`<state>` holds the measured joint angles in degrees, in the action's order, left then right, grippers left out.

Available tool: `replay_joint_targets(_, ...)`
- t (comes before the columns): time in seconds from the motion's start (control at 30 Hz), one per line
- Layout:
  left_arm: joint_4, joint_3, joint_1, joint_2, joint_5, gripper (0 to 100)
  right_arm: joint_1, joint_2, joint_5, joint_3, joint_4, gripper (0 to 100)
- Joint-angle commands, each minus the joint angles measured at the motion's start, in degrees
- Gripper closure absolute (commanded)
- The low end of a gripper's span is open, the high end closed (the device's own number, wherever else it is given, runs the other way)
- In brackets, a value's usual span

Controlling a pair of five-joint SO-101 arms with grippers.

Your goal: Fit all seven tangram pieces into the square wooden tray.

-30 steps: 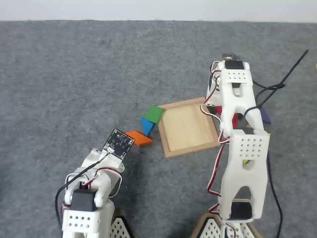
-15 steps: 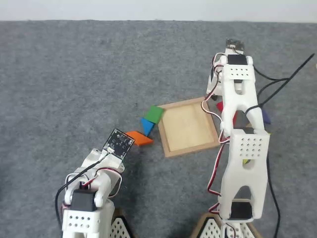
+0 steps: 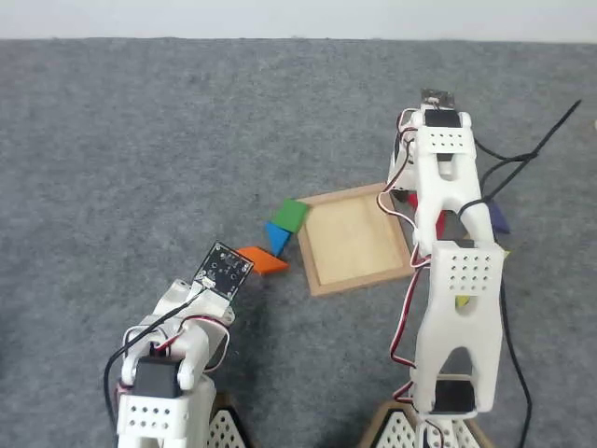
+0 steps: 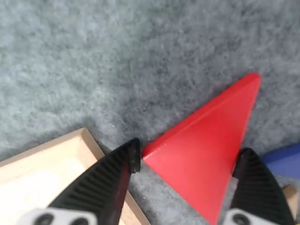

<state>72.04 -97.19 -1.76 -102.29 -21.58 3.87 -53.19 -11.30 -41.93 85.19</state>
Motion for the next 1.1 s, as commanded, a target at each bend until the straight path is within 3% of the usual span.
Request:
replay_joint_targets(0.0,0.18,0.66,-0.44,-0.7,-0.62,99,-1.63,-0.04,-0.18,-2.73,0.48,67.1)
replay_joint_targets(0.3,0.18,0.66,-0.44,-0.7,-0.62,99,-3.56,-0.57,-0.18,-2.73,0.66,74.6)
replay_joint_targets(1.07,0.18,0.66,-0.44,-0.7,-0.62,99,-3.21,7.43,4.31,-2.73,7.6,75.0)
